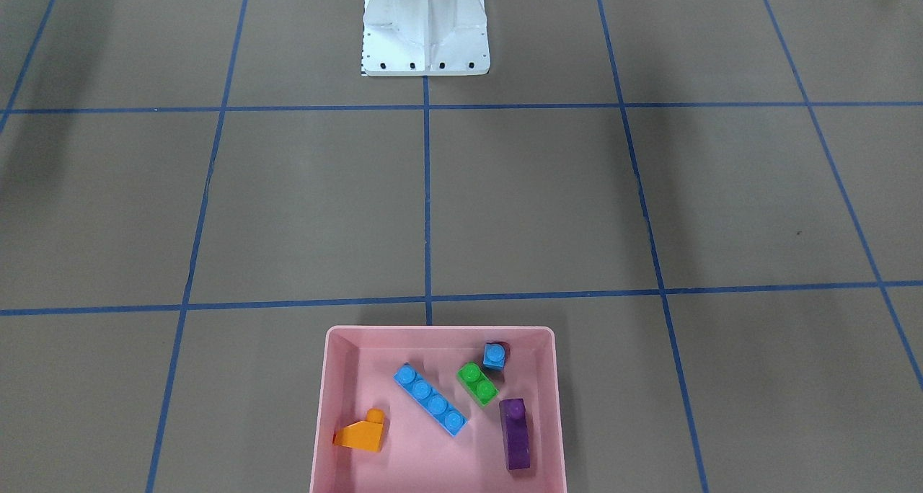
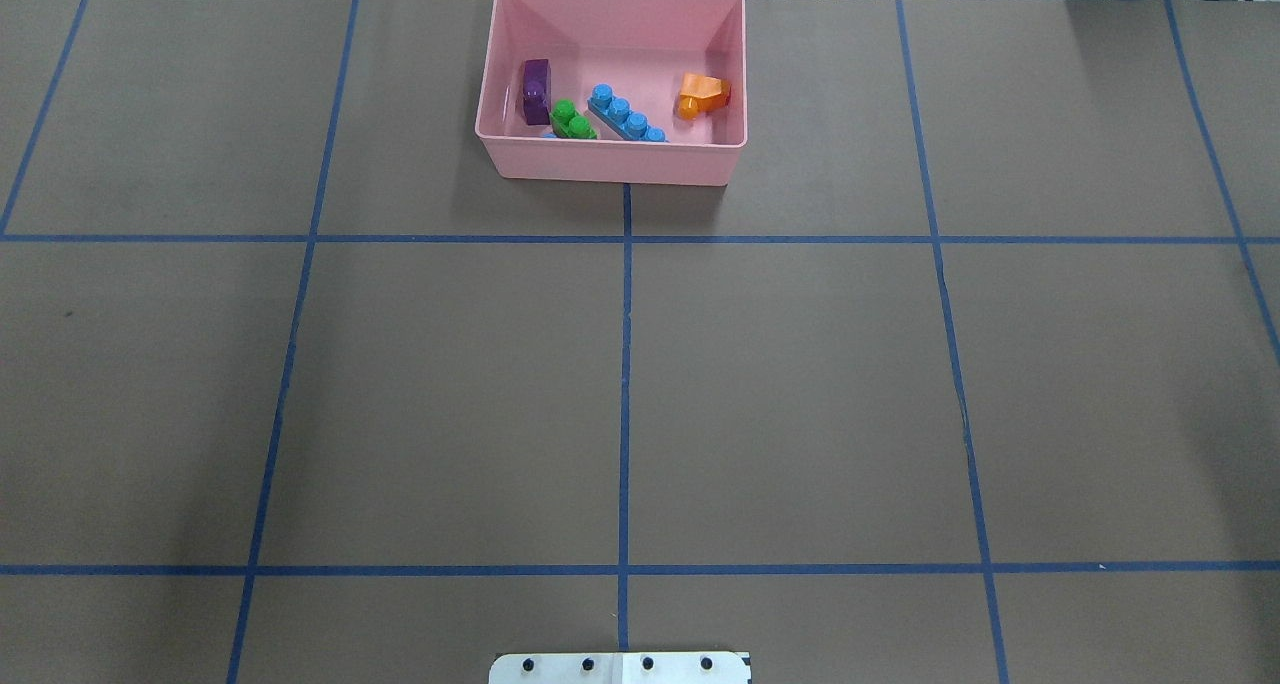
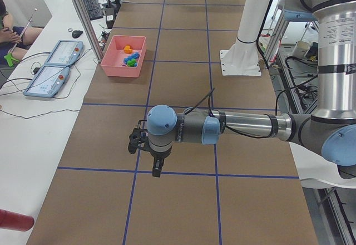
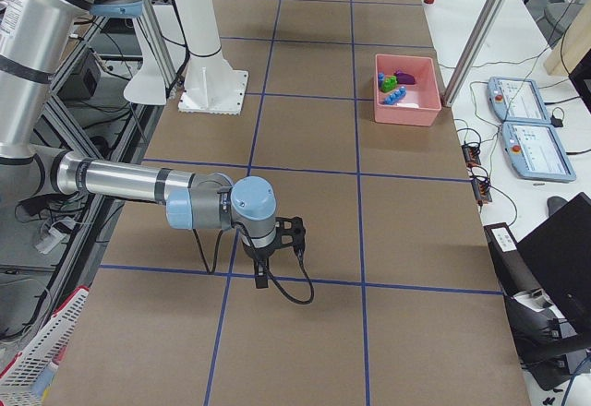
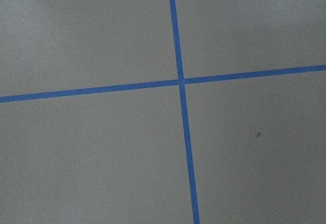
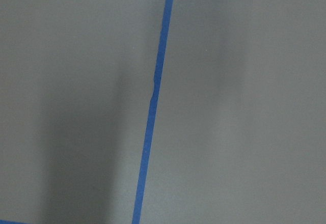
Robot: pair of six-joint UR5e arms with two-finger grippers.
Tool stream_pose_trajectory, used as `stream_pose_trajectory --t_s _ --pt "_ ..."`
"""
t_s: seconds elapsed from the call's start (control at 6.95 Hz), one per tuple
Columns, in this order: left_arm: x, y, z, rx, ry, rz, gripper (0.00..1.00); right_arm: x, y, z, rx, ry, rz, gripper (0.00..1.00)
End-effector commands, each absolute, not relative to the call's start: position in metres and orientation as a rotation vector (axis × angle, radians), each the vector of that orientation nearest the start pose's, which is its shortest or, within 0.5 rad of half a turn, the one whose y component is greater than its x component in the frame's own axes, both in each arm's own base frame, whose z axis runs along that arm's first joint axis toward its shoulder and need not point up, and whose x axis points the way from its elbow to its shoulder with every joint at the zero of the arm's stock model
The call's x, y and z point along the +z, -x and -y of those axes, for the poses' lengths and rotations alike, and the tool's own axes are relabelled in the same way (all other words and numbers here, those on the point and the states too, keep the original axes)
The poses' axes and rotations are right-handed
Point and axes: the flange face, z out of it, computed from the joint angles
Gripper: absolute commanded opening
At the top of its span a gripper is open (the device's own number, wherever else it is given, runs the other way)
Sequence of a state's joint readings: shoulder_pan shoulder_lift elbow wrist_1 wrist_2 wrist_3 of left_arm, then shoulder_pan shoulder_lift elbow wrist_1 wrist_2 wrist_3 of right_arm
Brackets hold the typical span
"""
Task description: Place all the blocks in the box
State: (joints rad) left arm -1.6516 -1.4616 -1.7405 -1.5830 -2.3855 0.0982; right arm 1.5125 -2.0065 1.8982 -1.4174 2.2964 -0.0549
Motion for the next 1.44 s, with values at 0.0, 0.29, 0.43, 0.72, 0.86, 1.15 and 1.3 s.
stream_pose_trajectory --t_s 0.0,0.29,0.43,0.72,0.86,1.15,1.3 --pt "0.6273 0.097 0.4371 0.041 -0.132 -0.801 1.0 0.6604 -0.0488 0.3168 -0.123 -0.041 0.726 1.0" --pt "0.6281 0.097 0.4364 0.041 -0.13 -0.8 1.0 0.6596 -0.0479 0.3167 -0.123 -0.041 0.738 1.0" --pt "0.6275 0.0971 0.4371 0.041 -0.132 -0.8 1.0 0.6603 -0.0478 0.3166 -0.123 -0.039 0.74 1.0" --pt "0.6283 0.097 0.4363 0.04 -0.129 -0.8 1.0 0.6602 -0.0476 0.3164 -0.122 -0.038 0.743 1.0" --pt "0.6274 0.097 0.4364 0.041 -0.132 -0.8 1.0 0.661 -0.0476 0.3163 -0.122 -0.036 0.743 1.0" --pt "0.6275 0.0977 0.4362 0.039 -0.131 -0.8 1.0 0.6617 -0.0476 0.3161 -0.121 -0.035 0.743 1.0" --pt "0.6275 0.0977 0.4362 0.039 -0.131 -0.8 1.0 0.6616 -0.0476 0.3162 -0.122 -0.036 0.743 1.0"
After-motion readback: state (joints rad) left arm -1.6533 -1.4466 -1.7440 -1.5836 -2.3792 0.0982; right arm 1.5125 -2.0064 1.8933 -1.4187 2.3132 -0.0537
